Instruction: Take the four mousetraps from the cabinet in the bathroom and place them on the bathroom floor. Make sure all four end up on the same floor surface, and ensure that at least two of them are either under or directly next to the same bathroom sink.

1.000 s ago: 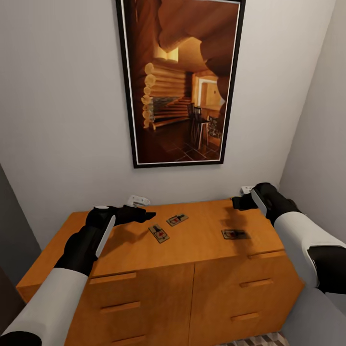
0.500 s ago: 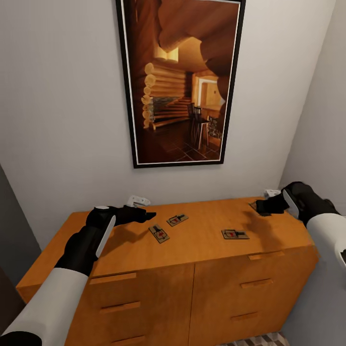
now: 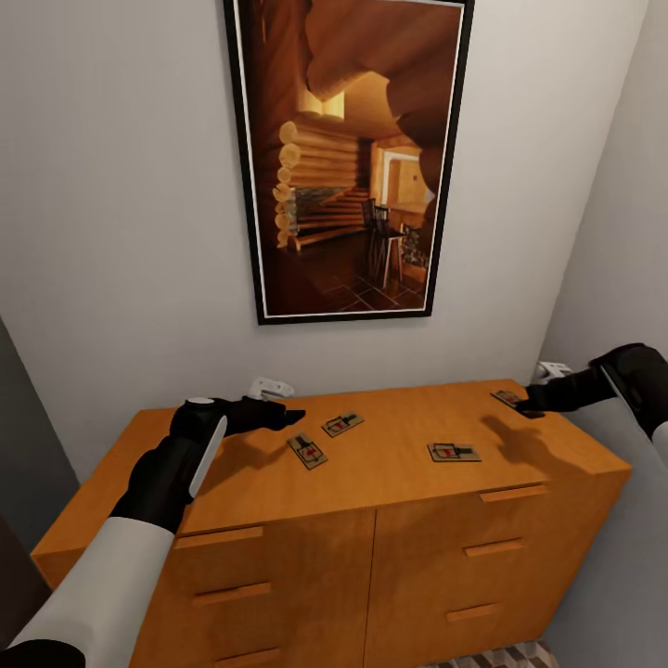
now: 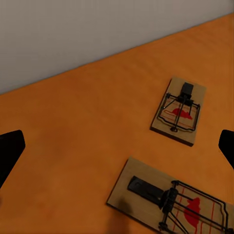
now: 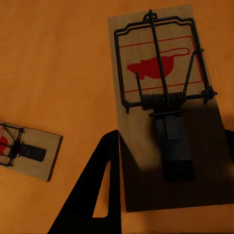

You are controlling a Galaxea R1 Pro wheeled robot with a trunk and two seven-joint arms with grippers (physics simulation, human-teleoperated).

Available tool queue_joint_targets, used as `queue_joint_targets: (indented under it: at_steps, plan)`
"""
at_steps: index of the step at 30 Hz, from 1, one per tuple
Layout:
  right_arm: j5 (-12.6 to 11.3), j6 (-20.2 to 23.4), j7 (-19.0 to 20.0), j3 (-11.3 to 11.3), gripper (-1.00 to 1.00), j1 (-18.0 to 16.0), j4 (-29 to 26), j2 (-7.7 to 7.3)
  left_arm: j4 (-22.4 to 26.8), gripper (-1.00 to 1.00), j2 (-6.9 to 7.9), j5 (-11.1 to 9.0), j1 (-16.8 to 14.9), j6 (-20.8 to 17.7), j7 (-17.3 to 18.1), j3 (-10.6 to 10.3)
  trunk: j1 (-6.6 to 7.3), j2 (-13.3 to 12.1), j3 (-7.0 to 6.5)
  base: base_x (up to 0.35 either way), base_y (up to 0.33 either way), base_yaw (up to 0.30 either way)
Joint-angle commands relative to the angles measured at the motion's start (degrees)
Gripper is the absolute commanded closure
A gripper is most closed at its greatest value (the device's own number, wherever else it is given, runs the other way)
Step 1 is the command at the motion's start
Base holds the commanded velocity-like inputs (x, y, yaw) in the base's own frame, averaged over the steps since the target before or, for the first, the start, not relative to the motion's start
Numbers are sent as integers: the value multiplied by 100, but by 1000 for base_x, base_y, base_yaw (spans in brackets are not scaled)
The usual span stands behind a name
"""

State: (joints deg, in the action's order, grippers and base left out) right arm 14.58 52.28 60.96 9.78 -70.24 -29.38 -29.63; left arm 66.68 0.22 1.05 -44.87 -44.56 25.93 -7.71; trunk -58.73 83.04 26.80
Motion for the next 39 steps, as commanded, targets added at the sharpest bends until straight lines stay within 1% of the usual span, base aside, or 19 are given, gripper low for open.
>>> queue_joint_targets:
  at_steps: [1, 7, 10, 15, 24, 39]
  plan:
    - [120, -35, 182, 30, 100, -6, -16, -24, 5, -100, -11, 13, -5, -26, 19, -5, 0, 4, 7, 0, 0, 0]
    - [206, -107, 338, 47, 100, -7, -8, -77, 3, -100, -56, 6, -5, -30, 20, -2, 0, 4, 7, 0, 0, 0]
    - [213, -114, 322, 49, 100, -8, -4, -94, 3, -100, -62, 3, -5, -34, 19, -2, 0, 4, 7, 0, 0, 0]
    - [217, -114, 179, 50, 100, -8, -5, -121, 3, -100, -81, -5, -5, -54, 25, -2, 0, 4, 7, 0, 0, 0]
    - [212, -106, 88, 49, 100, -8, -6, -123, -1, -100, -159, -8, -5, -58, 26, 7, 0, 4, 7, 0, 0, 0]
    - [190, -134, 78, 42, 100, -8, -33, -101, 9, -100, -186, -1, -5, -71, 26, 7, 0, 4, 7, 0, 0, 0]
